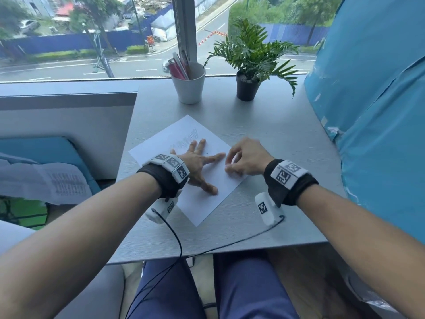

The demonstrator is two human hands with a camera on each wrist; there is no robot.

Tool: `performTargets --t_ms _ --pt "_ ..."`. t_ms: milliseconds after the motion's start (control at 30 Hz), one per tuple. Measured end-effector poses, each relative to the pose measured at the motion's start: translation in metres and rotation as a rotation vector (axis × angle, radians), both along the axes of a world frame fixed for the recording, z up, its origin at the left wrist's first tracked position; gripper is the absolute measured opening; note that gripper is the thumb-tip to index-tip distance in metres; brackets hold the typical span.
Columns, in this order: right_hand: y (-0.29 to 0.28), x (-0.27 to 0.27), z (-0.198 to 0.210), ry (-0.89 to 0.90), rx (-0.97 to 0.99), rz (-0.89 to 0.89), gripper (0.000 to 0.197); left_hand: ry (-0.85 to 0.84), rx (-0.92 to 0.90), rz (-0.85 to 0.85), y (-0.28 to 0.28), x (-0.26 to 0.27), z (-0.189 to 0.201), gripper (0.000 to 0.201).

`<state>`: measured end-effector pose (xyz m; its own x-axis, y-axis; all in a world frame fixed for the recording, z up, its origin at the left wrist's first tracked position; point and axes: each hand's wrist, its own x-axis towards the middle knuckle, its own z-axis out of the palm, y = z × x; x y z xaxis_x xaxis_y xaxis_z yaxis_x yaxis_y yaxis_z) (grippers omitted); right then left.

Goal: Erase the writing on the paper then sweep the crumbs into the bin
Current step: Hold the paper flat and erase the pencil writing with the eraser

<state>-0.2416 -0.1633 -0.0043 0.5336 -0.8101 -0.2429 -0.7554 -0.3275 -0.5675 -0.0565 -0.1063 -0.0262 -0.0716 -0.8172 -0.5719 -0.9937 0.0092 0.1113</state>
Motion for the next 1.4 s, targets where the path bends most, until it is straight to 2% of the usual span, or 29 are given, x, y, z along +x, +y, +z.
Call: performTargets --t_ms 67,100,200,233,300,367,500,600,667,800,967,1100,1200,1333,1400 --pt "0.014 0.002 0.002 0.064 0.076 0.138 0.01 0.011 0.002 -0.008 0.001 0.0 -0.001 0.12" --pt "0.013 0.0 0.004 0.064 0.089 0.128 0.009 0.019 -0.006 -0.017 0.002 0.001 -0.001 0.121" --pt "-0.011 -0.007 0.005 -0.025 -0.002 -0.083 0.011 0.068 -0.054 -0.083 0.008 0.008 -0.005 0.124" --pt "-0.014 -0.008 0.005 -0.014 -0.023 -0.102 0.012 0.09 -0.073 -0.119 0.011 0.012 -0.007 0.126" --pt "-0.01 -0.009 0.003 0.04 -0.023 -0.05 0.012 0.113 -0.1 -0.182 0.016 0.025 -0.011 0.132" --pt "0.004 -0.01 0.001 0.052 -0.006 -0.006 0.011 0.101 -0.118 -0.157 0.02 0.04 -0.015 0.136" --pt "0.024 -0.013 -0.009 0.011 0.004 -0.003 0.011 -0.01 -0.203 0.022 0.027 0.043 -0.011 0.121" --pt "0.032 -0.009 -0.009 0.022 -0.02 0.04 0.011 0.114 -0.278 -0.055 0.033 0.019 -0.007 0.115" --pt "0.029 -0.006 -0.007 0.014 -0.027 0.051 0.012 0.2 -0.245 -0.091 0.033 0.004 -0.008 0.116" --pt "0.007 0.003 -0.004 -0.022 -0.072 -0.044 0.015 0.239 -0.209 -0.021 0.028 -0.004 -0.013 0.121" --pt "0.017 0.014 -0.01 -0.01 -0.048 0.014 0.014 0.196 -0.171 -0.022 0.026 -0.002 -0.015 0.124" --pt "0.007 0.012 -0.01 -0.045 -0.084 -0.088 0.012 0.177 -0.168 -0.023 0.025 -0.001 -0.018 0.123" --pt "0.015 0.016 -0.01 0.0 -0.065 0.037 0.012 0.167 -0.157 -0.024 0.025 -0.002 -0.017 0.124" --pt "0.003 0.01 -0.007 0.001 -0.084 -0.062 0.016 0.156 -0.151 -0.027 0.025 -0.003 -0.015 0.123" --pt "0.014 0.013 -0.01 0.013 -0.08 0.021 0.015 0.156 -0.143 -0.024 0.026 -0.003 -0.013 0.124"
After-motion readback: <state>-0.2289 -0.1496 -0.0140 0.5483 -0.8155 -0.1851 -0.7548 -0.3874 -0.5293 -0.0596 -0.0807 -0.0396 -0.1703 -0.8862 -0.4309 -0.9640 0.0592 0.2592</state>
